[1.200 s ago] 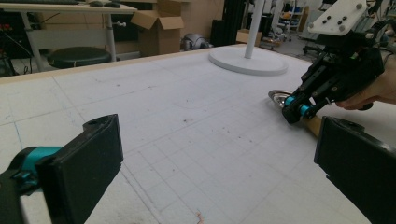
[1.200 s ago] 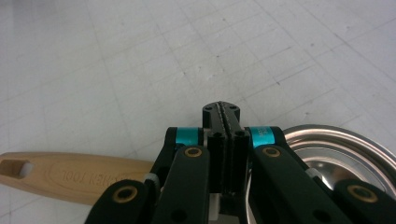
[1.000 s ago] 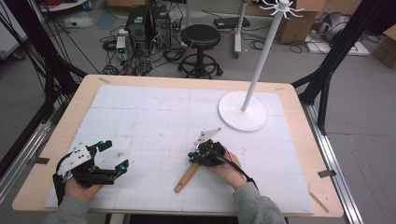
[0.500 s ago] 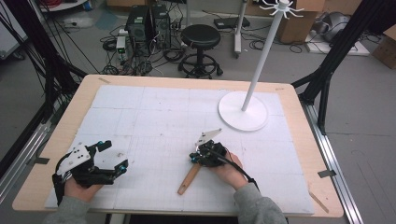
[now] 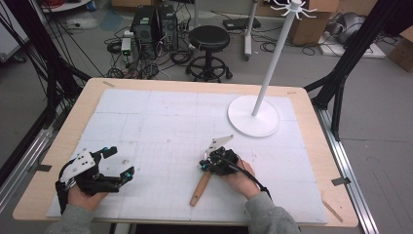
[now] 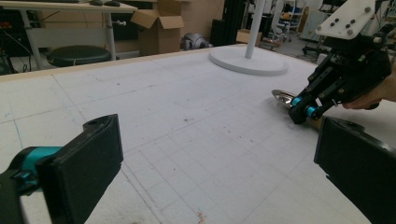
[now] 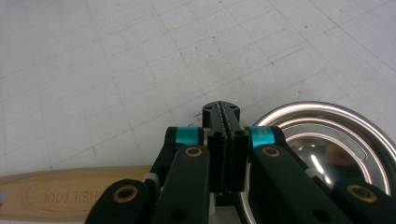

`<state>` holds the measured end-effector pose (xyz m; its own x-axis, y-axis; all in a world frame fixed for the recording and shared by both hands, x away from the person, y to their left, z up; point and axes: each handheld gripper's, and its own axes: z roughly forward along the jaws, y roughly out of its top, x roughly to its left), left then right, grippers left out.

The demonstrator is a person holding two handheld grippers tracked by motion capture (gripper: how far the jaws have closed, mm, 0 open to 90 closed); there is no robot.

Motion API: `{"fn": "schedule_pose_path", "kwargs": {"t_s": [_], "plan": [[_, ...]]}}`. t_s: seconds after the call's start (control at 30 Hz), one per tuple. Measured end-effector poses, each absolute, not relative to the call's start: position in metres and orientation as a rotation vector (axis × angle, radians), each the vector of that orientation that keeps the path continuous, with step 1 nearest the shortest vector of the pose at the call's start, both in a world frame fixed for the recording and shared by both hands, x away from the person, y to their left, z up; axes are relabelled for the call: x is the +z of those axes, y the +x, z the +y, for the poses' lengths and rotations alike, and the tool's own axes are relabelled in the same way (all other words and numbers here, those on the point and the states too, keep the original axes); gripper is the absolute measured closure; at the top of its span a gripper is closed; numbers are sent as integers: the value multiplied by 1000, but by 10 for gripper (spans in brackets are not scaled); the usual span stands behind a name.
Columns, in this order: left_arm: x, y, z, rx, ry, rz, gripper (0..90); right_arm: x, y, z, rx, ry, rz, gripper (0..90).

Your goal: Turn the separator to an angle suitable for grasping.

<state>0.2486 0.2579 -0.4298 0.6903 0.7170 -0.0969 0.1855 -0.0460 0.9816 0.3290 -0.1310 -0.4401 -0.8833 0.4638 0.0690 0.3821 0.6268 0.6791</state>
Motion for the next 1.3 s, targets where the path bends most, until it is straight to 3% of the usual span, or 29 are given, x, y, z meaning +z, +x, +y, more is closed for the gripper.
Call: {"fn": "schedule_pose_path", "kwargs": {"t_s": [0.7,1.3], "plan": [[-430,249,258,501,1589,758,17,-439,327,-132,1058,613,2713,900],[-429,253,253,497,1594,745,17,-439,319,-161,1046,683,2701,900]]}}
